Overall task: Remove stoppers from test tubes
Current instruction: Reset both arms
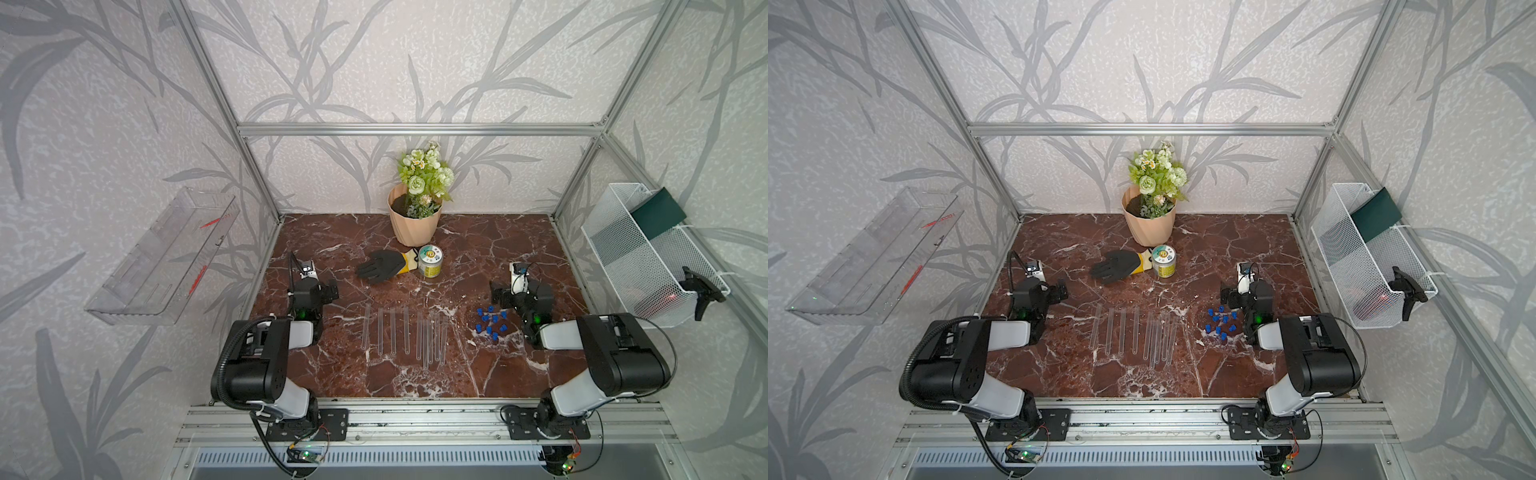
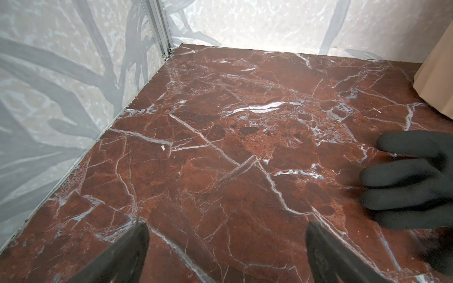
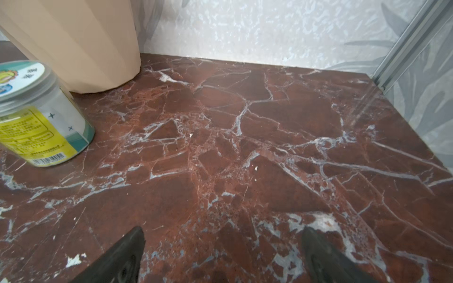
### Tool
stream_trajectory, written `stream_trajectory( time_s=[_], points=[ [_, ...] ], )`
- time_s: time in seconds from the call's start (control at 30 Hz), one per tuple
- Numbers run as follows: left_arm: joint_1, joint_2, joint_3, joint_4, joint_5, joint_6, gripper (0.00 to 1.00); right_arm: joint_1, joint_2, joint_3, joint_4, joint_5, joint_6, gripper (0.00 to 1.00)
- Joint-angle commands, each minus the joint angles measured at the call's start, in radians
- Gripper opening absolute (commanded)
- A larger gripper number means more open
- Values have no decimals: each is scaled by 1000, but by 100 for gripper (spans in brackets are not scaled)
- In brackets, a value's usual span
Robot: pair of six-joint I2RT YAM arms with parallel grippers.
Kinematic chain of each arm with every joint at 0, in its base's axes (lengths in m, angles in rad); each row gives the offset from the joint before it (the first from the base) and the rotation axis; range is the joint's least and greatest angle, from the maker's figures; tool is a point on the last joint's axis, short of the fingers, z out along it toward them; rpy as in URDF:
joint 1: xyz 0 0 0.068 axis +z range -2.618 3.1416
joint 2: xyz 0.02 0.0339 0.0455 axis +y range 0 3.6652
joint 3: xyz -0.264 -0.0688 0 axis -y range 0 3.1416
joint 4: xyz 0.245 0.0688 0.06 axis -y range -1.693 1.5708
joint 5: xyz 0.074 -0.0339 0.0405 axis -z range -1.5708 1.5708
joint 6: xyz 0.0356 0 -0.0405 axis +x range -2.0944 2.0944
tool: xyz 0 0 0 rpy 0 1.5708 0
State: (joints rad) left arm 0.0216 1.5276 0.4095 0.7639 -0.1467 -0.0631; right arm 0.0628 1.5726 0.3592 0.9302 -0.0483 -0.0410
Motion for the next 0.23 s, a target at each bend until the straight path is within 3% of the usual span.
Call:
stream_trajectory(
  time_s=[0.0, 0.2],
  points=[
    [-1, -5, 3, 34, 10, 9, 99, 5, 5, 13, 35, 45, -7, 99],
    [0, -5, 3, 34, 10, 9, 99, 5, 9, 7, 56, 40, -8, 99]
  ],
)
